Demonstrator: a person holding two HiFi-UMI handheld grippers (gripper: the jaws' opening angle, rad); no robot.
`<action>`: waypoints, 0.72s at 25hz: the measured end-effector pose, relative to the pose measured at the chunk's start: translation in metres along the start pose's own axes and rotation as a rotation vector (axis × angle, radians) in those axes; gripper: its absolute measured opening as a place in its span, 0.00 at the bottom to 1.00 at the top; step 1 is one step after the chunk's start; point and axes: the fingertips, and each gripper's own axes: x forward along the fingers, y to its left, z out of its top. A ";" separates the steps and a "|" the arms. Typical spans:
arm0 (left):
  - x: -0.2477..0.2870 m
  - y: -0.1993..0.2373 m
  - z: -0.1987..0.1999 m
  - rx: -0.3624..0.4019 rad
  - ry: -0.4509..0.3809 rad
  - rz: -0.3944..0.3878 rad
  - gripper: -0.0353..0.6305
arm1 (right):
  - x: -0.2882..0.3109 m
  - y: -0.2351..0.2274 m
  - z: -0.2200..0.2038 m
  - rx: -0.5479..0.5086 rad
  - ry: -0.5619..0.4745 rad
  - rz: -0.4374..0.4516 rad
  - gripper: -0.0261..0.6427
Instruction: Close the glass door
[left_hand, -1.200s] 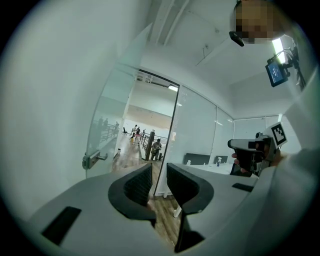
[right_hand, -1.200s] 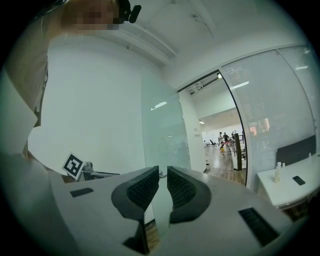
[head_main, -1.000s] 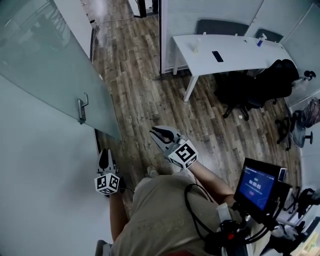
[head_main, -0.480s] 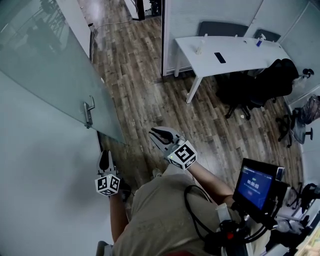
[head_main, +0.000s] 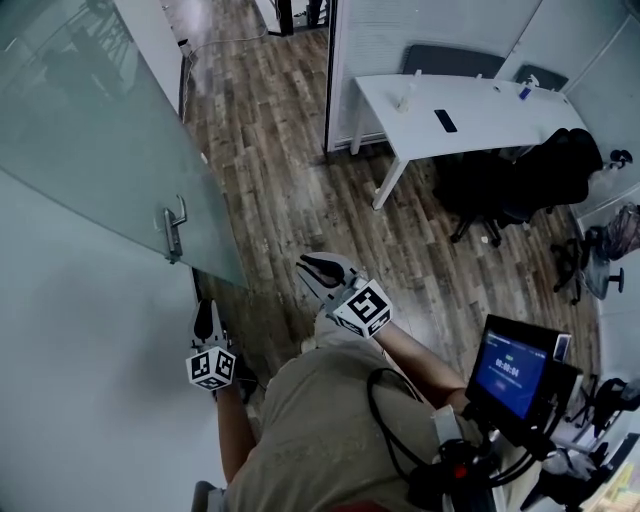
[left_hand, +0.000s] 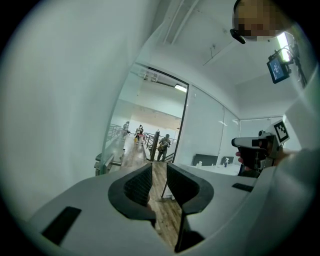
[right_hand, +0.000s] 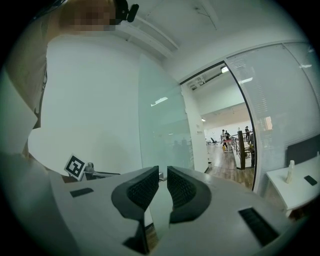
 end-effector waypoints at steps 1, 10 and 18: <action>-0.001 0.000 -0.002 -0.004 -0.003 0.008 0.18 | 0.001 0.000 -0.002 -0.003 0.004 0.010 0.11; 0.011 -0.008 0.003 -0.018 -0.020 0.062 0.18 | 0.031 -0.018 0.011 -0.047 0.003 0.103 0.11; 0.045 -0.001 0.001 -0.026 -0.010 0.152 0.18 | 0.066 -0.061 0.008 -0.021 0.015 0.176 0.11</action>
